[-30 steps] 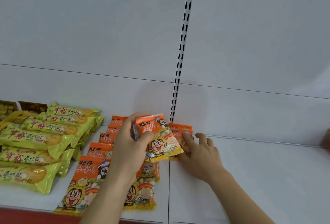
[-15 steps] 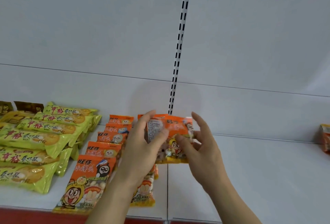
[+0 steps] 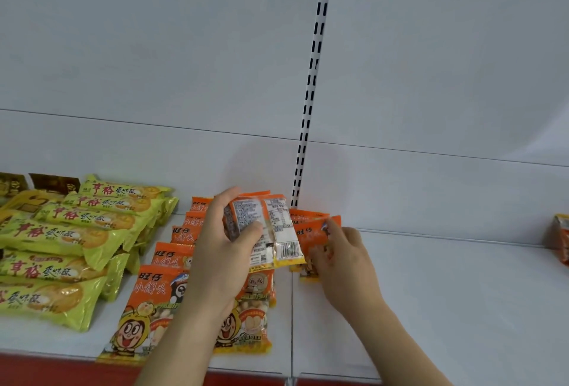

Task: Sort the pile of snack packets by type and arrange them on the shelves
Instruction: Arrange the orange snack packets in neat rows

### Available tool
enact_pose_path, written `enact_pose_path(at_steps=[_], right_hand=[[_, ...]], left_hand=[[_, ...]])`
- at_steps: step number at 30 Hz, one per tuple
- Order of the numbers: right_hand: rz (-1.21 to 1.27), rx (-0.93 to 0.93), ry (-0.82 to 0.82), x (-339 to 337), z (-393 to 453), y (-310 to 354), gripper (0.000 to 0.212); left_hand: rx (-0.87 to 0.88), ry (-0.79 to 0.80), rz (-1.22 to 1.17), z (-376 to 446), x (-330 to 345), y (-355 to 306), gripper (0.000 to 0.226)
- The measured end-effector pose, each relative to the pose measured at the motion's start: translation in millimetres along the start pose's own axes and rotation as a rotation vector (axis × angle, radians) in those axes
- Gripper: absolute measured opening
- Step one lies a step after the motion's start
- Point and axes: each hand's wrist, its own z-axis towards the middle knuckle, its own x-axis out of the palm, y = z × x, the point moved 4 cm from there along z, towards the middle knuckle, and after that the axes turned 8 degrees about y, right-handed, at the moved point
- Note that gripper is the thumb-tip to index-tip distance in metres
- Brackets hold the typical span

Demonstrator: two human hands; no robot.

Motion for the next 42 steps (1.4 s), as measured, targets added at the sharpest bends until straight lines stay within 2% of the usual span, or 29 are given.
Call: enact_pose_path(at_steps=[2, 4, 10, 11, 13, 15, 17, 19, 21, 24, 26, 27, 29, 31, 35, 38, 42], right_hand=[[-0.287, 0.055, 0.073, 10, 0, -3, 0.061], [-0.42, 0.093, 0.139, 13, -3, -5, 0.067], [-0.414, 0.106, 0.24, 22, -3, -7, 0.071], [-0.364, 0.103, 0.204, 18, -4, -6, 0.07], [-0.11, 0.081, 0.011, -3, -8, -1, 0.066], [0.233, 0.044, -0.123, -27, -17, 8, 0.048], [0.454, -0.021, -0.057, -39, -28, 26, 0.025], [0.5, -0.035, 0.09, -35, -33, 34, 0.027], [0.54, 0.011, 0.114, -35, -35, 32, 0.025], [0.67, 0.018, -0.108, -53, -35, 18, 0.006], [0.611, -0.1, -0.274, -64, -38, 15, 0.011], [0.496, -0.211, -0.343, -66, -40, 18, 0.017], [0.139, -0.478, -0.481, -59, -48, 30, 0.02], [-0.054, -0.644, -0.529, -42, -56, 38, 0.021], [0.094, -0.653, -0.406, -32, -62, 42, 0.023], [0.184, -0.445, -0.356, -44, -56, 30, 0.028], [0.455, -0.333, -0.016, -41, -51, 29, 0.04]], left_hand=[[0.004, -0.02, 0.003, 0, -2, 1, 0.05], [0.006, -0.028, 0.021, -1, -3, 2, 0.049], [0.012, 0.018, 0.073, -5, 7, 7, 0.05], [0.011, 0.028, 0.08, -4, 7, 8, 0.051], [0.023, 0.058, 0.11, -4, 9, 8, 0.055], [0.049, 0.089, 0.165, -4, 12, 7, 0.061], [0.066, 0.094, 0.19, -4, 17, 8, 0.064], [0.089, 0.09, 0.209, -4, 22, 9, 0.06], [0.101, 0.086, 0.224, -5, 26, 8, 0.048], [0.075, 0.081, 0.233, -6, 24, 8, 0.034], [0.051, 0.08, 0.16, -7, 24, 7, 0.027], [0.042, 0.099, 0.137, -9, 25, 5, 0.024], [0.058, 0.202, 0.102, -14, 33, -2, 0.046], [0.083, 0.281, 0.111, -21, 43, -9, 0.048], [0.078, 0.181, 0.057, -19, 43, -6, 0.03], [0.025, 0.118, 0.058, -16, 34, -1, 0.031], [0.075, 0.102, 0.144, -13, 28, -4, 0.035]])
